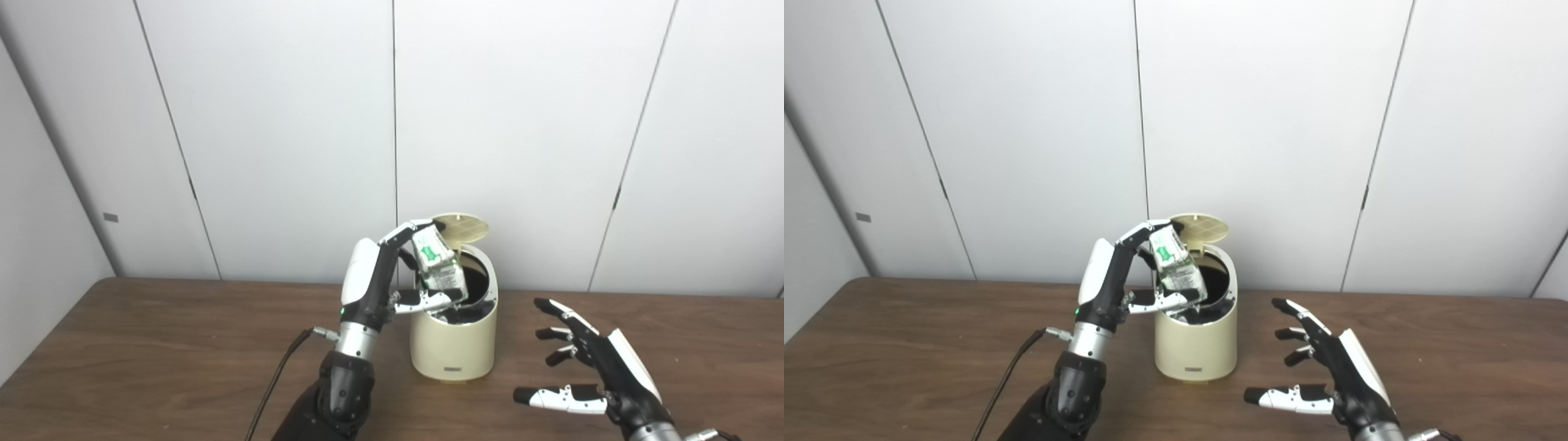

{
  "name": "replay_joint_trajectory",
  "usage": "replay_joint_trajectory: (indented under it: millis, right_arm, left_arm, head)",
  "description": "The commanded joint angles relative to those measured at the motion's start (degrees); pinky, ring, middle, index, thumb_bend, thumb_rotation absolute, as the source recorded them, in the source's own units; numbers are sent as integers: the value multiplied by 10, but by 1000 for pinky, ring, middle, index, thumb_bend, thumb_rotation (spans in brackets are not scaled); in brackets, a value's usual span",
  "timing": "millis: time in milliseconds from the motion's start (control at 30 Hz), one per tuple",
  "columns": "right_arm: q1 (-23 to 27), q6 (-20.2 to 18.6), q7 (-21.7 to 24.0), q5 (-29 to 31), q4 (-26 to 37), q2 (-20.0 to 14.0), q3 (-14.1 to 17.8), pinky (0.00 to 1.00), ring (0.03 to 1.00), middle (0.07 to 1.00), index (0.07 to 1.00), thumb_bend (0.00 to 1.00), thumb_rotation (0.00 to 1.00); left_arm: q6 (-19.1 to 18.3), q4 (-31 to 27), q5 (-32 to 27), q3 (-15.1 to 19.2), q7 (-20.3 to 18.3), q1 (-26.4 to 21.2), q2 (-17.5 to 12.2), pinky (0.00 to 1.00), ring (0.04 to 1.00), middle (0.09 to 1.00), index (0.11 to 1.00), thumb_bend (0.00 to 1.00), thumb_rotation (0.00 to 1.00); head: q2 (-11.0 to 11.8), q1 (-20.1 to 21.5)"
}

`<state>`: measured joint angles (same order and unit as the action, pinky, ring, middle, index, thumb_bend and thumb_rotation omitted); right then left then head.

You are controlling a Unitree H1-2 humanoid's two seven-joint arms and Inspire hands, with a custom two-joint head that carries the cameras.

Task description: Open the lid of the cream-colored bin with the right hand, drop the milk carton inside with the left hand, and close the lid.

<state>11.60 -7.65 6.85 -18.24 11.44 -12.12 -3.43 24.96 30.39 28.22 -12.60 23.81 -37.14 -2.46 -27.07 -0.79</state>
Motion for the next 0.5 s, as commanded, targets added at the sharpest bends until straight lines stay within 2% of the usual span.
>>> replay_joint_trajectory:
  millis: [0,167,400,467]
  right_arm:
    - [17,30,-13,5,8,-1,3,558,759,894,861,792,243]
    - [16,23,-9,4,12,-1,3,552,760,897,863,794,253]
    - [14,20,-8,8,16,0,4,565,762,897,862,784,235]
    - [14,20,-7,9,16,0,4,568,765,900,863,783,231]
  left_arm:
    - [2,1,12,3,11,-17,6,535,646,687,689,601,0]
    - [-3,6,18,10,24,-17,12,487,610,654,660,565,0]
    - [-12,6,24,12,34,-16,14,427,573,618,603,596,0]
    - [-14,6,26,12,38,-16,15,411,560,544,591,560,0]
  head:
    - [-1,-1]
    - [-3,-5]
    - [-6,-6]
    - [-6,-6]
